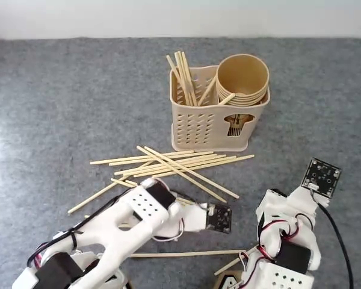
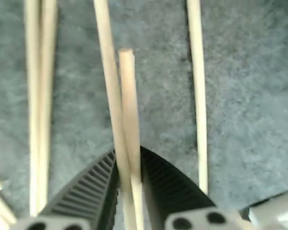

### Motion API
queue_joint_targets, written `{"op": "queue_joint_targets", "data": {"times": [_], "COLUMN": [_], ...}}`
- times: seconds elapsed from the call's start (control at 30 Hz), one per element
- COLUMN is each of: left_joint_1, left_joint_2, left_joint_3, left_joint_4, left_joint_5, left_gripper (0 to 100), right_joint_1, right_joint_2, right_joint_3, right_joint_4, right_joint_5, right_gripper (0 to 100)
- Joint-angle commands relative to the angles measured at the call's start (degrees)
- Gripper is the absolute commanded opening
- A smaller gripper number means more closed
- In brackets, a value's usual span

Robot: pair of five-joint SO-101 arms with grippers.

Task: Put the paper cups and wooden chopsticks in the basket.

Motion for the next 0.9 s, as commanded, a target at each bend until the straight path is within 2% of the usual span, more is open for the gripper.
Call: {"op": "queue_joint_targets", "data": {"times": [0.0,0.13,0.27,0.5,0.7,0.87], "left_joint_1": [0.09,0.09,-0.79,-9.67,-13.80,-14.24], "left_joint_2": [-0.26,-1.05,-9.14,-25.49,-26.29,-26.29], "left_joint_3": [-7.52,-12.62,-15.16,-20.79,-27.12,-35.12], "left_joint_4": [5.27,10.64,15.74,19.25,21.10,21.27], "left_joint_5": [1.05,1.93,1.93,2.29,6.15,9.93], "left_gripper": [1,1,1,1,1,1], "right_joint_1": [0.66,0.75,0.75,0.75,0.75,0.75], "right_joint_2": [-0.66,-0.66,-0.66,-0.66,-0.66,-0.66], "right_joint_3": [-0.44,-0.62,-0.70,-0.70,-0.70,-0.70], "right_joint_4": [-1.10,-1.10,-1.10,-1.10,-1.10,-1.10], "right_joint_5": [-0.70,-0.70,-0.70,-0.79,-0.79,-0.79], "right_gripper": [0.9,0.9,0.9,0.9,0.9,0.9]}}
